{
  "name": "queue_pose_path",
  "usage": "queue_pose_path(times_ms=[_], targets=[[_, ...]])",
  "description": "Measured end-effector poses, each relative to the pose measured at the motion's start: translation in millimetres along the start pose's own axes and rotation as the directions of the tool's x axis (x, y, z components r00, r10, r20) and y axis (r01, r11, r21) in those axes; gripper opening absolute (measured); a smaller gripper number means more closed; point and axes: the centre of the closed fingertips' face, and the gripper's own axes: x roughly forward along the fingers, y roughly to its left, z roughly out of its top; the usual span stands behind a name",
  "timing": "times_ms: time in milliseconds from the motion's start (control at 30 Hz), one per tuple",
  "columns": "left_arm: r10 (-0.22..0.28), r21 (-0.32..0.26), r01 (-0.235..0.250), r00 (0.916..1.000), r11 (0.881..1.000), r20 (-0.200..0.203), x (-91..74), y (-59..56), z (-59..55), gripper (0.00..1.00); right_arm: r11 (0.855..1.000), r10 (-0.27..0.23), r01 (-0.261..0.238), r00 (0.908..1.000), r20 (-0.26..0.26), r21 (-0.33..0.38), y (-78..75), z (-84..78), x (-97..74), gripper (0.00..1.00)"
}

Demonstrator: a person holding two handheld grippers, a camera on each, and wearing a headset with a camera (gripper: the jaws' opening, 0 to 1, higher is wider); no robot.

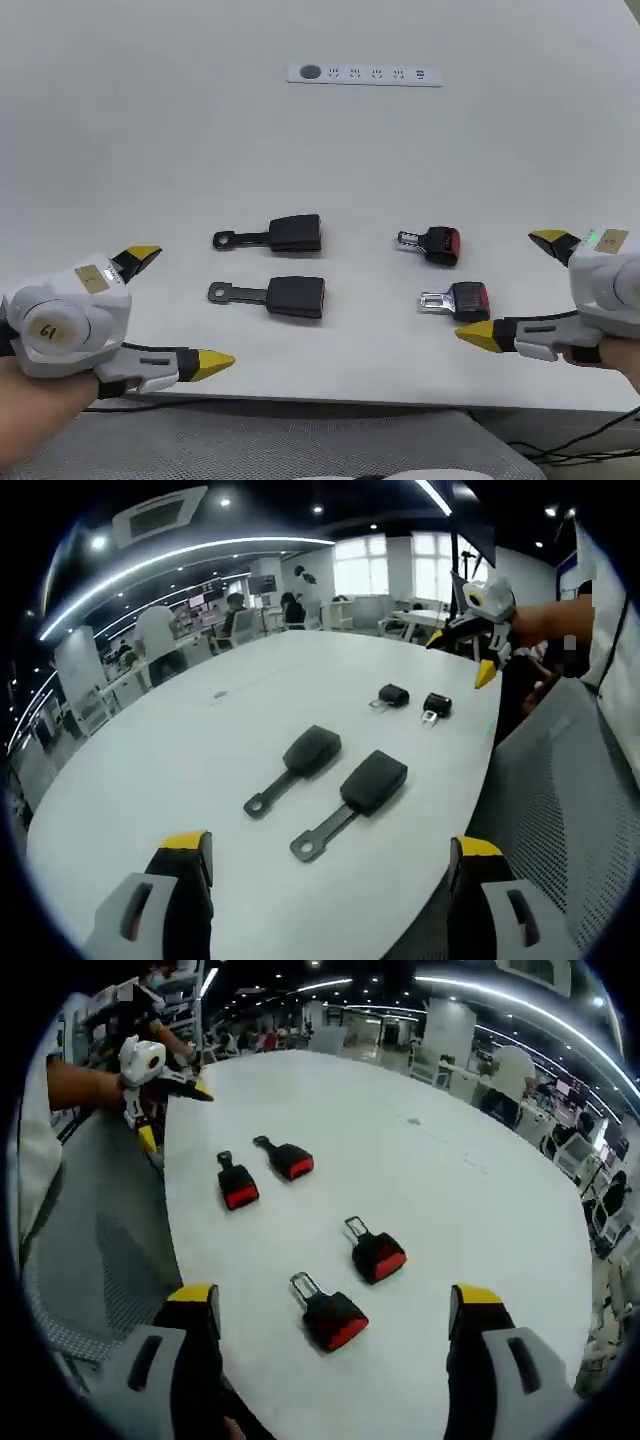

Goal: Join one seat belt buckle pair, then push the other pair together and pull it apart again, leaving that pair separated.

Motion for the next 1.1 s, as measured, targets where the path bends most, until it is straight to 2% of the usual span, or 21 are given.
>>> queue_pose_path(times_ms=[33,133,267,367,533,767,933,1100], targets=[[0.011,0.011,-0.011,0.9999,1.0,-0.001,-0.7,0.5,1.4,1.0,1.0,0.003,-0.003,1.0,-0.009,0.005,0.7,-0.7,-0.1,0.98],[0.011,0.005,-0.011,0.9999,1.0,0.012,-1.2,1.7,2.6,1.0,1.0,0.01,-0.01,0.9998,0.016,-0.003,2.9,4.5,-0.6,1.0],[0.017,0.004,-0.017,0.9999,1.0,0.003,-1.3,3.3,0.4,1.0,1.0,0.004,-0.004,0.9999,0.013,0.021,3.5,1.4,1.7,0.99],[0.016,-0.005,-0.016,0.9998,1.0,0.01,-0.9,3.6,1.6,1.0,1.0,0.011,-0.011,0.9997,0.02,-0.01,11.4,6.8,1.6,0.99],[-0.003,0.005,0.003,1.0,1.0,-0.001,0.8,0.2,-1.0,1.0,1.0,0.001,-0.001,0.9997,0.024,0.004,7.1,4.1,0.5,0.99],[-0.011,0.0,0.011,0.9999,1.0,-0.006,1.4,-1.4,-1.9,1.0,1.0,0.001,-0.002,0.9998,0.018,0.004,10.5,0.9,1.5,0.99],[-0.001,0.005,0.001,1.0,1.0,0.003,1.0,0.6,-0.2,1.0,1.0,0.001,-0.001,0.9998,0.018,-0.019,13.3,4.1,2.2,0.98],[-0.008,-0.001,0.008,0.9999,1.0,-0.011,0.9,-1.8,-2.5,1.0,1.0,0.008,-0.008,0.9996,0.026,-0.024,14.9,8.3,3.5,0.97]])
